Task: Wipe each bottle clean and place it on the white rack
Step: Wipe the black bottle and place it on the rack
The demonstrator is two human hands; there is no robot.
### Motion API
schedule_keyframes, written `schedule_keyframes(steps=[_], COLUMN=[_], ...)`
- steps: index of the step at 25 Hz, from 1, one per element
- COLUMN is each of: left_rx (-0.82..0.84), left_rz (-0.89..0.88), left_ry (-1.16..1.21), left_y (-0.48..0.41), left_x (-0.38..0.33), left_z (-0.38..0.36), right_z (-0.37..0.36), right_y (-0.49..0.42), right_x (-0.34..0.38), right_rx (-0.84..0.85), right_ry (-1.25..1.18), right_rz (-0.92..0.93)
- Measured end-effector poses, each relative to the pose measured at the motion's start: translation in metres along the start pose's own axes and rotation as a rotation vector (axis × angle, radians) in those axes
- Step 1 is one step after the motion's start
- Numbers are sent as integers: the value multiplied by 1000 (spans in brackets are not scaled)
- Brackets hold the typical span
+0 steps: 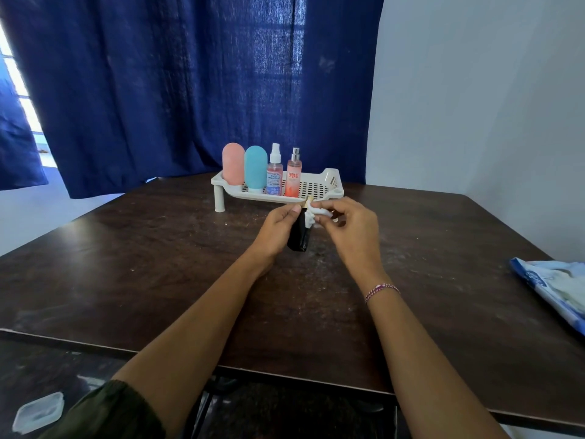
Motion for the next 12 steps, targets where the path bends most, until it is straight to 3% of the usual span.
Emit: schedule_keyframes(steps=[9,12], left_rx=[-221,-173], left_rz=[149,208], left_ry=[442,428], left_y=[-5,-5], left_x=[-7,-5], left_z=[6,2], right_z=[-14,-12], right_y=[6,4], right_x=[10,11], right_rx=[255,152], right_ry=[-68,-28], right_rz=[182,170])
Point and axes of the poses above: each hand's wrist, its own y-axis away from the middle knuckle, its own z-axis out of the back of the hand, x = y × z, the point moved 1 cm from there along -y, towards the middle knuckle, and after that the axes turned 3 degrees about -x, right-handed, at the moved point
